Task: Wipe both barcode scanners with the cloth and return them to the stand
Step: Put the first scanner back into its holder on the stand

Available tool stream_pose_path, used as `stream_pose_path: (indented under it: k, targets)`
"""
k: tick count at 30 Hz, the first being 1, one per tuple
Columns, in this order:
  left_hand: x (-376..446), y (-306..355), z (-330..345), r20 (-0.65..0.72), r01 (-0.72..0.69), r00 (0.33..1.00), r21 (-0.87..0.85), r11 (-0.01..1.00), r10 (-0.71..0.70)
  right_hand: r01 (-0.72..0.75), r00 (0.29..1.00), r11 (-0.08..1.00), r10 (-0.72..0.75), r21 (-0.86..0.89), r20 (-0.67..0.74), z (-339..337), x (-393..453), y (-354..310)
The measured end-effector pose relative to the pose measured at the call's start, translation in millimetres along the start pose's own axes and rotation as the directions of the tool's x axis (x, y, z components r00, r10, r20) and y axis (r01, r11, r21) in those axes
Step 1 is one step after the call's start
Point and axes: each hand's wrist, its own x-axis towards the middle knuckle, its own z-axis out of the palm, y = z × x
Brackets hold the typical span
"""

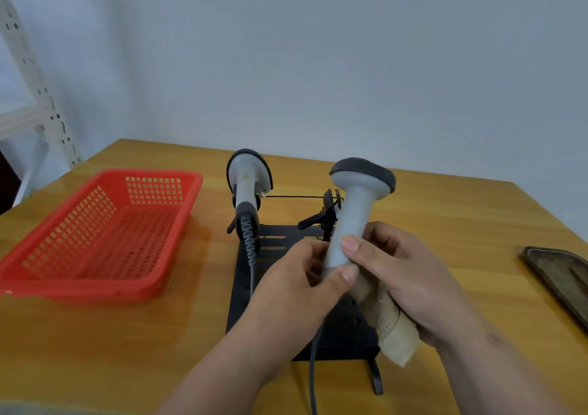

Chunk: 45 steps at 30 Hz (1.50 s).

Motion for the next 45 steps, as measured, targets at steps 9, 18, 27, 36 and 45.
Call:
stream_pose_path:
  k: [9, 18, 27, 36, 45]
  targets:
    - [-3, 15, -16, -0.194, -0.094, 0.979, -0.171, 0.981, 0.06, -0.028, 0.999, 0.992, 0.022, -0.124, -0.047, 6, 14, 20]
    - [-1, 13, 6, -0.191, -0.14, 0.973, -0.038, 0.989, 0.13, 0.06, 0.997, 0.995, -0.056, 0.084, -0.052, 13, 10, -8]
    - [30, 13, 15, -0.087, 0.168, 0.953, -0.647, 0.744, -0.29, 0.059, 0.985, 0.921, 0.009, 0.386, -0.174, -4, 24, -20]
    - [86, -4, 22, 0.268, 0.393, 0.831, -0.903, 0.173, -0.488, -0.073, 0.966, 0.956, 0.138, 0.283, -0.22, 4, 48, -19]
    - [95, 6, 20, 0.362, 0.402, 0.798, -0.915, -0.022, -0.482, -0.051, 0.979, 0.945, 0.111, 0.323, -0.169, 5, 47, -13]
